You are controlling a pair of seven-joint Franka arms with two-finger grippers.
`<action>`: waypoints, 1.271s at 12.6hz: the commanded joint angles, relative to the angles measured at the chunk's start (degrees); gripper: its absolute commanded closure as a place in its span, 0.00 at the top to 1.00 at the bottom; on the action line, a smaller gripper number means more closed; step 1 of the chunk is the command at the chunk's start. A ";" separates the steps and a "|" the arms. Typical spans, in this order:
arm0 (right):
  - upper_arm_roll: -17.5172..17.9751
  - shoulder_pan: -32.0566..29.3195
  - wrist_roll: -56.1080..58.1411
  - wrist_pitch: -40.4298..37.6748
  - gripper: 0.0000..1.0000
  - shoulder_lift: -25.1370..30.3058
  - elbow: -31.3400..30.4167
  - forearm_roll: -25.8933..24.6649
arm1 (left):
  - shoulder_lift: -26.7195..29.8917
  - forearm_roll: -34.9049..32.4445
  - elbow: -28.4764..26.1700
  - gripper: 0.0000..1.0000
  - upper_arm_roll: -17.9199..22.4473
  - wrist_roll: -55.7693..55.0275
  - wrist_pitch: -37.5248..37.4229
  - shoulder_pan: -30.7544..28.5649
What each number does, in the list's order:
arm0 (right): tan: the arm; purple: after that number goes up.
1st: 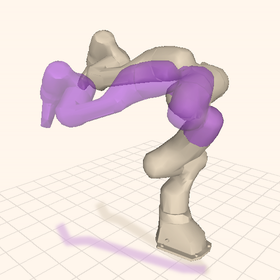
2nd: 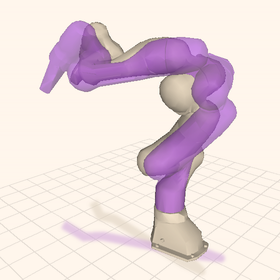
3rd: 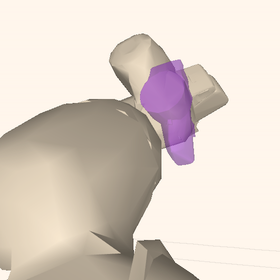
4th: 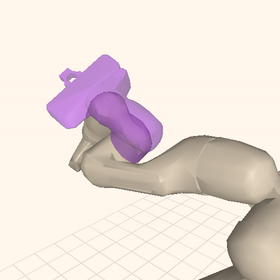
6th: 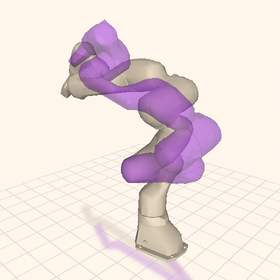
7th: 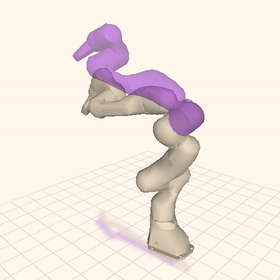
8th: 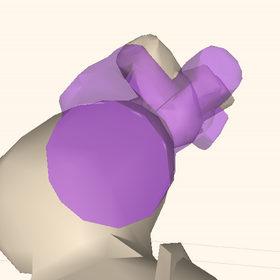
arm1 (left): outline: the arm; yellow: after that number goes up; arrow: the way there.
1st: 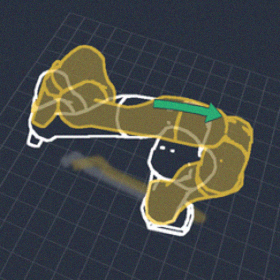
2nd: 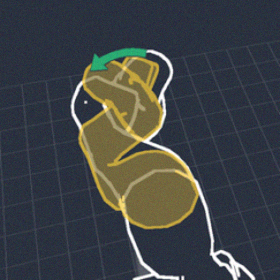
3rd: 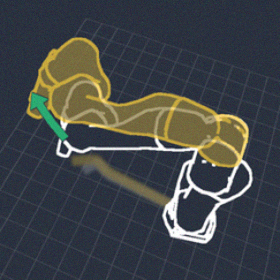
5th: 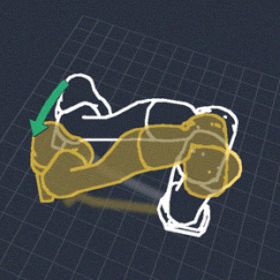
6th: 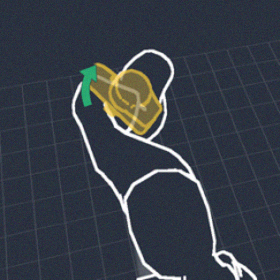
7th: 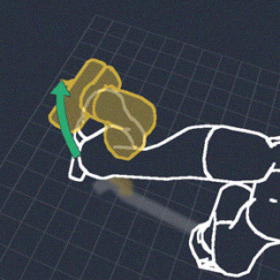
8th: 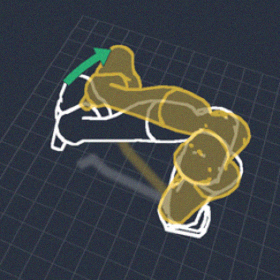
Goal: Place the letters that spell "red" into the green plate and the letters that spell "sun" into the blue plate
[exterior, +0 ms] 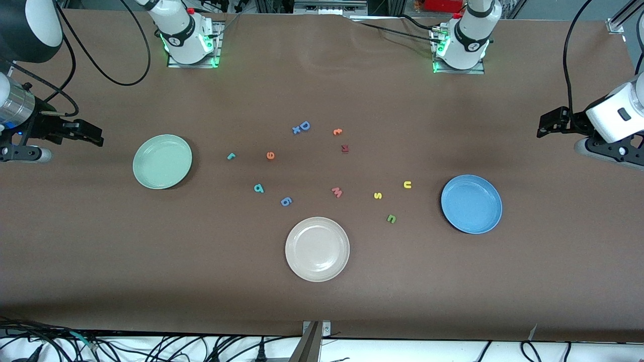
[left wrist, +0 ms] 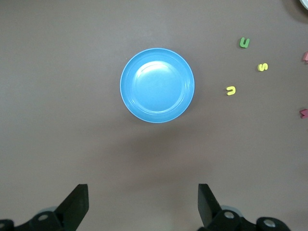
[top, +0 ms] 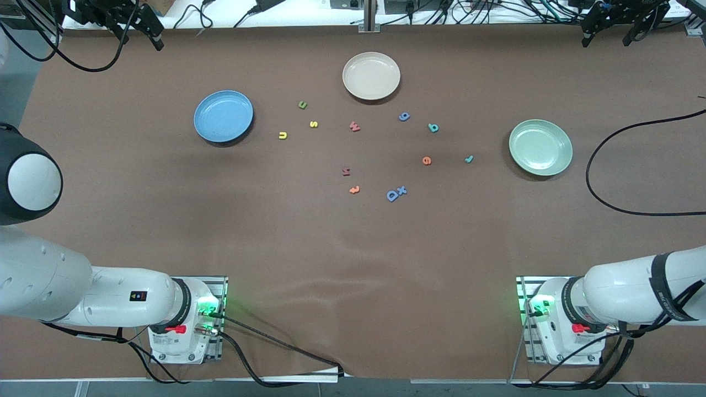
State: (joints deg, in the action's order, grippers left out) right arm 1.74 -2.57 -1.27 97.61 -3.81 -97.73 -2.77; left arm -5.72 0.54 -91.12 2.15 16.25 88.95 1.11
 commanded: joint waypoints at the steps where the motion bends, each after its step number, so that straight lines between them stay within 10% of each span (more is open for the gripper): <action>1: -0.68 0.73 -0.05 -0.32 1.00 0.73 0.17 1.10 | 0.09 -0.89 0.51 1.00 0.22 1.32 0.25 0.38; 16: -0.77 0.64 -0.48 -2.25 1.00 0.47 0.17 1.10 | 2.55 -0.81 0.69 1.00 -3.73 -0.61 -0.45 -0.06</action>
State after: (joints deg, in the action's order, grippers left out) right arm 1.56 -2.55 -1.43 96.16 -3.82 -97.65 -2.68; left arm -5.17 0.54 -89.73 -0.75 16.03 88.97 1.51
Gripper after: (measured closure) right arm 0.000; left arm 0.000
